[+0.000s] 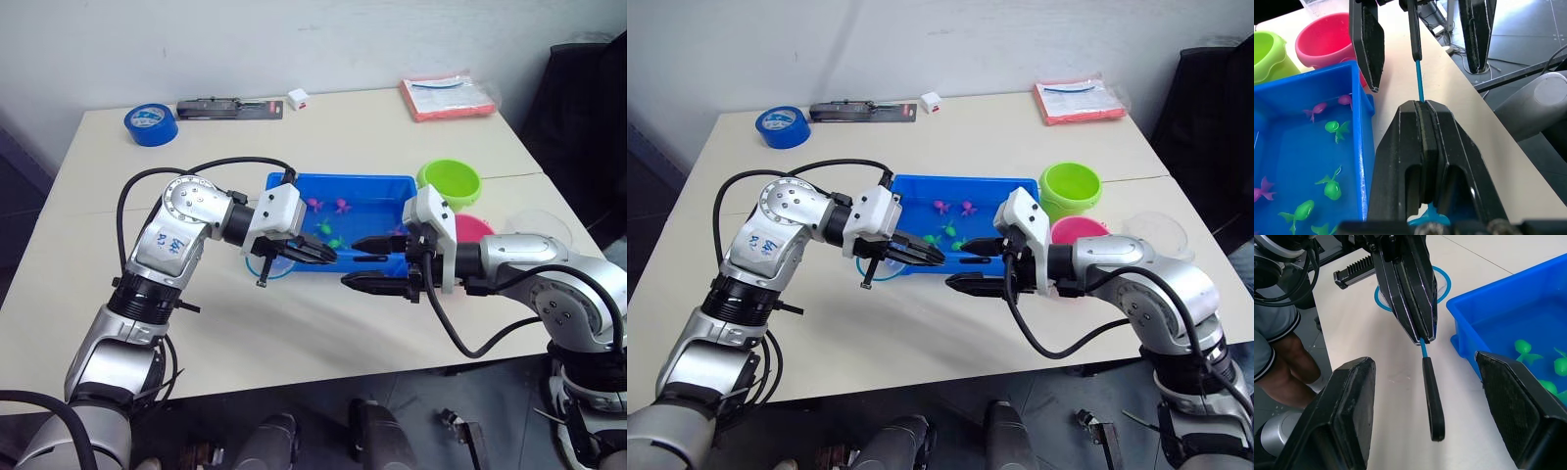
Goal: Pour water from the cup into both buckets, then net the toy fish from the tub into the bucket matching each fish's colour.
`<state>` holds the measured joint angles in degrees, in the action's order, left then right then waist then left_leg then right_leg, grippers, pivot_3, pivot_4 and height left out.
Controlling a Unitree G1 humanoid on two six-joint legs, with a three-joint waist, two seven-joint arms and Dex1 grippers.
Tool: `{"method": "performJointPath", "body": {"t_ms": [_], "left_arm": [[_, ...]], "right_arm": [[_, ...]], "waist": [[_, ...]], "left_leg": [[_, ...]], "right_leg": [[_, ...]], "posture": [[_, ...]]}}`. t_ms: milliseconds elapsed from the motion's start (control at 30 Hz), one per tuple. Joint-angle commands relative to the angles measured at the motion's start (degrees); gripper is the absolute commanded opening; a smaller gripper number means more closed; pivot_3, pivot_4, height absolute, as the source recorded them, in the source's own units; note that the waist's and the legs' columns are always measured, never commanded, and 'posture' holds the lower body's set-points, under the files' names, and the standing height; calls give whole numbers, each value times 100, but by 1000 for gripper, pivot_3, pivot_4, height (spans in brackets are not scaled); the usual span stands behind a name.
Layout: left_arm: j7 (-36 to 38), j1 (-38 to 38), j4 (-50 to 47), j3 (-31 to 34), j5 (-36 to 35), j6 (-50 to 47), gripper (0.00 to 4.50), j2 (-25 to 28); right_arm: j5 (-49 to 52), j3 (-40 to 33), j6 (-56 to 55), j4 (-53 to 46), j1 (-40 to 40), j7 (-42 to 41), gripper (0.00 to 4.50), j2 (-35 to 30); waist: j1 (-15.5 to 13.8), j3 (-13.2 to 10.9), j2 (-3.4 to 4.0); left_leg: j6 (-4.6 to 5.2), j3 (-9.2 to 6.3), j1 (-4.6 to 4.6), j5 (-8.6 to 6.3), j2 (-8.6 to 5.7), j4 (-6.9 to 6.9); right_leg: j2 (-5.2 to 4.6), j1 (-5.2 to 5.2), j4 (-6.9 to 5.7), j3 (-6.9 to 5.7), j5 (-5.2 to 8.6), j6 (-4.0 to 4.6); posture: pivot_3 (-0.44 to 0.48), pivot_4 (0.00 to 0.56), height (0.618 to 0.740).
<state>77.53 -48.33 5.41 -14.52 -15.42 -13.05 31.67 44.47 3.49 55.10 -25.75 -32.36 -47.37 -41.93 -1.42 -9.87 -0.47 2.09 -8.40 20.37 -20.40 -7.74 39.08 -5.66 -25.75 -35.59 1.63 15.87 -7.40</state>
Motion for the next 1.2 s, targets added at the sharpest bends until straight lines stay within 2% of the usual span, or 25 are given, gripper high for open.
{"method": "performJointPath", "body": {"t_ms": [33,200,233,633,733,767,800,1033,1200], "left_arm": [[57,-88,-75,62,1,62,0,46],[71,-81,-99,60,12,41,0,75],[66,-82,-105,54,21,22,0,87],[44,-145,-187,-24,50,-448,0,164],[-100,-214,-166,-33,146,-589,915,139],[-94,-225,-184,-26,139,-615,1477,135],[-77,-229,-212,-13,125,-629,1747,133],[-360,-233,-336,365,-49,-604,4500,72],[-504,-425,-588,850,-556,-1422,4500,259]], "right_arm": [[100,-142,-72,-253,-94,8,3643,38],[106,-149,-88,-273,-104,9,1066,39],[109,-150,-85,-278,-107,11,757,40],[142,-169,-63,-325,-81,-24,785,-3],[153,-174,-61,-348,-55,-32,785,-13],[155,-175,-64,-355,-42,-37,785,-18],[154,-176,-69,-361,-29,-45,785,-24],[127,-154,-98,-347,9,-45,785,-9],[46,-95,-162,-296,66,-68,785,0]], "waist": [[0,0,0],[1,0,0],[1,0,0],[0,0,0],[5,0,0],[5,0,0],[4,0,0],[4,0,0],[2,0,0]], "left_leg": [[0,0,0,0,0,0],[0,0,0,0,0,0],[0,0,0,0,0,0],[0,0,0,0,0,0],[0,0,0,0,0,0],[0,0,0,0,0,0],[0,0,0,0,0,0],[0,0,0,0,0,0],[0,0,2,0,0,1]], "right_leg": [[0,0,0,0,0,0],[0,0,0,0,0,0],[0,0,0,0,0,0],[0,0,-1,0,0,0],[0,0,-1,0,0,0],[1,-1,-2,0,0,0],[1,-1,-2,0,0,0],[0,-1,-2,-1,0,0],[1,-3,-3,0,0,0]], "posture": [[0,150,740],[0,150,740],[0,150,740],[0,150,740],[0,150,740],[0,150,740],[0,150,740],[0,150,740],[0,150,740]]}}
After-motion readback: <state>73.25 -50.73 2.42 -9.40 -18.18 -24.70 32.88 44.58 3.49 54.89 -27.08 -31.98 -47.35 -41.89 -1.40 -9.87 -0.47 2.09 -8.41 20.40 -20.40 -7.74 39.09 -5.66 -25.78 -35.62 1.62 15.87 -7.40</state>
